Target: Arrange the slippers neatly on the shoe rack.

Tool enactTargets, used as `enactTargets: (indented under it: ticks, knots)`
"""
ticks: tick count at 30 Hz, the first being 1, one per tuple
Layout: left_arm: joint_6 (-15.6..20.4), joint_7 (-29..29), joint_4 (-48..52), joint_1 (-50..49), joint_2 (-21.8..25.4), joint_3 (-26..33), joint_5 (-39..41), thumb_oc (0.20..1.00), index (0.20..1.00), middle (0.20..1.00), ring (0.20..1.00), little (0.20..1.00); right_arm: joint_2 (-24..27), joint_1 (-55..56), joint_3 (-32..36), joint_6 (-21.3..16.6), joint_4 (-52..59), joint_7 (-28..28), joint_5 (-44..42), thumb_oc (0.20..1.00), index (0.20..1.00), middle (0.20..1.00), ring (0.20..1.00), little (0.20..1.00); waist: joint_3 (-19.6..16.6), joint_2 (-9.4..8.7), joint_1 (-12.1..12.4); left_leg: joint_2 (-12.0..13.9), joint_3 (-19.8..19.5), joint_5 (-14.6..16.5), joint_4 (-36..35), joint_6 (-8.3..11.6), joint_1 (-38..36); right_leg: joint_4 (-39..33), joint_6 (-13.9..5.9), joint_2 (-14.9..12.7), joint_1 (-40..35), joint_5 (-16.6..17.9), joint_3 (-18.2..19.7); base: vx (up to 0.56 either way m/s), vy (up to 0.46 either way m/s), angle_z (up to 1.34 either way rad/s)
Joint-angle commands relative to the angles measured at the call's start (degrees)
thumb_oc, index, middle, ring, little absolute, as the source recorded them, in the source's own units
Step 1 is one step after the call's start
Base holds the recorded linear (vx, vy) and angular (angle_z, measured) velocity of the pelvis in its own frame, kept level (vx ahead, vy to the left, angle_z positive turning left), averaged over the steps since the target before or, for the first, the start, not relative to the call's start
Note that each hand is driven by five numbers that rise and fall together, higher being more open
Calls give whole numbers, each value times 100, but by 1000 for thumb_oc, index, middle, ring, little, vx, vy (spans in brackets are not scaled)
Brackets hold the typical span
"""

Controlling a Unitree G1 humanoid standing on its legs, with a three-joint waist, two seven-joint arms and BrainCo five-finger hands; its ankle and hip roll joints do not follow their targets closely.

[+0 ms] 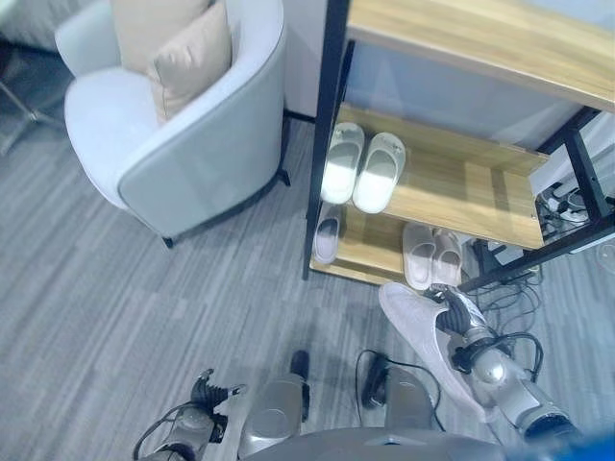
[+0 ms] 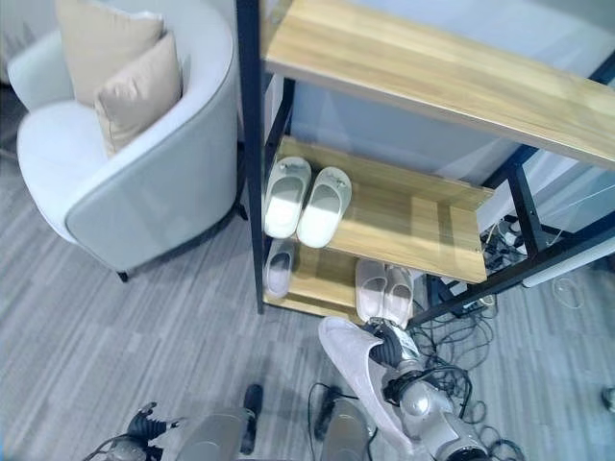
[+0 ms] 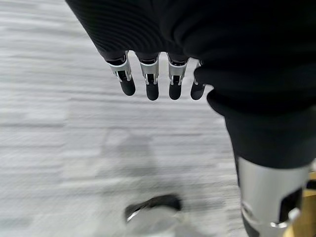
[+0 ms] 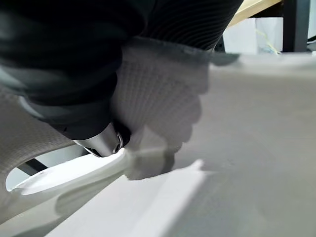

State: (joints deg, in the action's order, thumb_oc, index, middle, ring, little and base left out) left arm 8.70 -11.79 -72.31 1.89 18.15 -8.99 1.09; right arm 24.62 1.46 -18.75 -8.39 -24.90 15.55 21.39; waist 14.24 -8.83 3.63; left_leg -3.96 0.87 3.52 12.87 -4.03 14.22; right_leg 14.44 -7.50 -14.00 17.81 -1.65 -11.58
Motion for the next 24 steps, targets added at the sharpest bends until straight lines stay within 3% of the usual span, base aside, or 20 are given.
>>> enactTargets:
  ticks: [1, 6, 12, 14, 15, 16, 17, 22, 23, 24]
  knots:
    - [208, -158, 73, 216, -122, -27, -36, 1000, 1000, 1000, 1000, 1000, 236, -411, 92, -157, 217, 211, 5, 200, 200, 200, 200, 200, 9, 50, -57, 212, -747, 512, 222, 292, 20, -430, -108, 169, -740, 175, 115, -38, -93, 38]
    - [227, -233, 131, 289, -132, -185, -104, 1000, 1000, 1000, 1000, 1000, 299, -616, -133, -189, 101, 218, 54, 200, 200, 200, 200, 200, 54, 59, -21, 270, -880, 520, 365, 362, 238, -230, -1, 243, -511, 0, 40, -20, -79, 3]
    - [348, -289, 370, 358, -92, -275, 254, 1000, 1000, 1000, 1000, 1000, 409, -1178, -402, -154, -72, 364, 60, 200, 200, 200, 200, 200, 329, 136, 100, 295, -1208, 575, 950, 507, 1037, 653, 141, 178, 215, -395, -188, -70, -84, 27]
    - [453, -403, 642, 557, 16, -407, 525, 1000, 1000, 1000, 1000, 1000, 437, -1810, -590, -132, -282, 547, -25, 200, 200, 200, 200, 200, 467, 205, 230, 232, -1393, 681, 1574, 549, 1787, 1448, 230, 51, 888, -714, -291, -85, -102, 57]
    - [479, -471, 772, 664, 72, -478, 633, 1000, 1000, 1000, 1000, 1000, 500, -2144, -717, -98, -365, 598, -7, 200, 200, 200, 200, 200, 499, 250, 281, 222, -1447, 955, 1965, 559, 2074, 1921, 225, 29, 1204, -1032, -210, -77, -34, 45]
    - [479, -472, 777, 680, 75, -481, 632, 1000, 1000, 1000, 1000, 1000, 499, -2161, -708, -99, -373, 603, -9, 200, 200, 200, 200, 200, 494, 248, 270, 191, -1444, 792, 1946, 553, 2180, 1883, 272, -5, 1286, -901, -254, 29, -29, 32]
    - [479, -478, 820, 718, 97, -471, 700, 1000, 1000, 1000, 1000, 1000, 529, -2294, -730, -79, -377, 626, -17, 200, 200, 200, 200, 200, 497, 271, 287, 218, -1435, 1032, 2151, 547, 2254, 2144, 257, 9, 1403, -1146, -176, -70, 21, 17]
    - [583, -732, 1052, 1027, 331, -460, 1150, 1000, 1000, 1000, 1000, 1000, 917, -3573, -512, 32, -398, 1063, -508, 200, 200, 200, 200, 200, 426, 465, 310, 45, -1355, 1556, 3869, 450, 4005, 3926, 539, -200, 3226, -1935, 120, -52, 6, -5]
    - [583, -732, 1052, 1027, 331, -460, 1150, 1000, 1000, 1000, 1000, 1000, 917, -3573, -512, 32, -398, 1063, -508, 200, 200, 200, 200, 200, 426, 465, 310, 45, -1355, 1556, 3869, 450, 4005, 3926, 539, -200, 3226, -1935, 120, -18, 17, -7]
    - [687, -814, 1229, 919, 465, -327, 1467, 1000, 1000, 1000, 1000, 1000, 1265, -4016, -408, 13, -362, 1238, -733, 200, 200, 200, 200, 200, 381, 564, 332, -69, -1342, 1747, 4602, 435, 4718, 4607, 669, -279, 3916, -2249, 239, -4, 6, -10]
